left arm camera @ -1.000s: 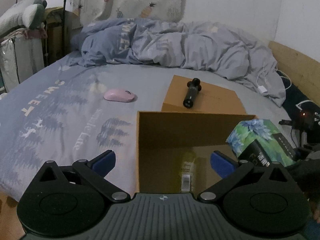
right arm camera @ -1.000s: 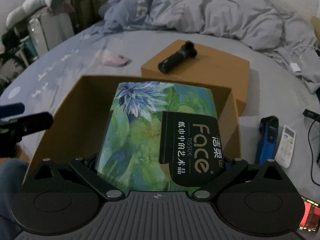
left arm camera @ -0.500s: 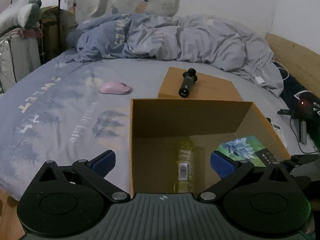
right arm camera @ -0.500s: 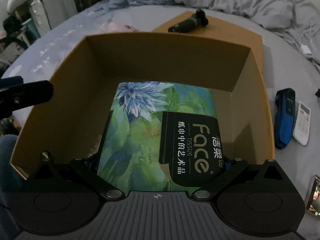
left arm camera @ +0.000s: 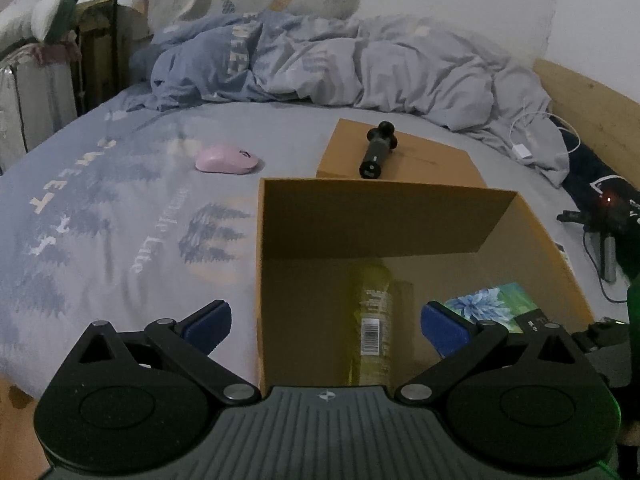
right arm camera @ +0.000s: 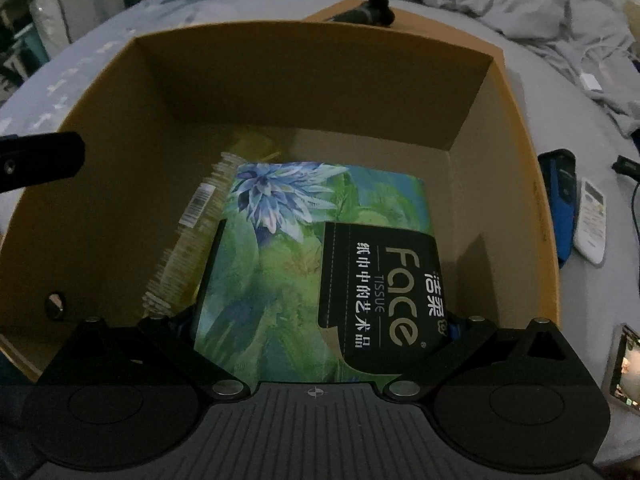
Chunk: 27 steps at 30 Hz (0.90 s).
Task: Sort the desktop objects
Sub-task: 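Lower the tissue pack into the box beside the bottle and open the right gripper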
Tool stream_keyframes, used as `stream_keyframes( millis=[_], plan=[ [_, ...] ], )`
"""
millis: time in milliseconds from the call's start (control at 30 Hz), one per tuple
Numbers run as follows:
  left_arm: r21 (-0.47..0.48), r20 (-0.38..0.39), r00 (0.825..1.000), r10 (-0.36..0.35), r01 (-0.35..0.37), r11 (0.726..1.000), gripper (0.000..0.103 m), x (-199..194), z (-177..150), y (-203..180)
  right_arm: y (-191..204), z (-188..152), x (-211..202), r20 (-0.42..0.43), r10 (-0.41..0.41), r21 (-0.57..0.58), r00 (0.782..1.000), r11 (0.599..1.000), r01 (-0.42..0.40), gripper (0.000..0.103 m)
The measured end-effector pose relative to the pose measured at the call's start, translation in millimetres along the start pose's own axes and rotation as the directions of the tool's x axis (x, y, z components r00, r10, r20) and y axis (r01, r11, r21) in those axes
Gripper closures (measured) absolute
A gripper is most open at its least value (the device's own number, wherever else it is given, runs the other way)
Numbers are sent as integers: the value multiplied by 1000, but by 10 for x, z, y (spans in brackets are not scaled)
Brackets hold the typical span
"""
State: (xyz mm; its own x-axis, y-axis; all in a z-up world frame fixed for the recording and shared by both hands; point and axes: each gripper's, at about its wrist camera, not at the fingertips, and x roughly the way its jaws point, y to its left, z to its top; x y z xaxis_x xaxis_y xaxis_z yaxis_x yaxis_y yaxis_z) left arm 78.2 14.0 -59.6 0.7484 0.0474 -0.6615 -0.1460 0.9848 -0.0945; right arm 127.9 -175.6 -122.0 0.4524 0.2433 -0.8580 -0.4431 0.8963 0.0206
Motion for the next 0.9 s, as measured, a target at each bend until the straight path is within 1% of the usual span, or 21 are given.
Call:
stream_keyframes(
  millis=[300,700,900],
  plan=[
    [21,-21,1000,-5,5,1000,0,29,-12,-37,35,-40,-7,0,-25,-1,1000,1000,25,1],
    [16,-22,1000,1,-1,1000,0,32,-7,-37,40,-109,-40,-40,-21,10,999,1000,21,0],
    [17,-24,1000,1,-1,1000,0,31,-1,-32,68,-131,-122,-8,-39,-7,999,999,39,0]
  ],
)
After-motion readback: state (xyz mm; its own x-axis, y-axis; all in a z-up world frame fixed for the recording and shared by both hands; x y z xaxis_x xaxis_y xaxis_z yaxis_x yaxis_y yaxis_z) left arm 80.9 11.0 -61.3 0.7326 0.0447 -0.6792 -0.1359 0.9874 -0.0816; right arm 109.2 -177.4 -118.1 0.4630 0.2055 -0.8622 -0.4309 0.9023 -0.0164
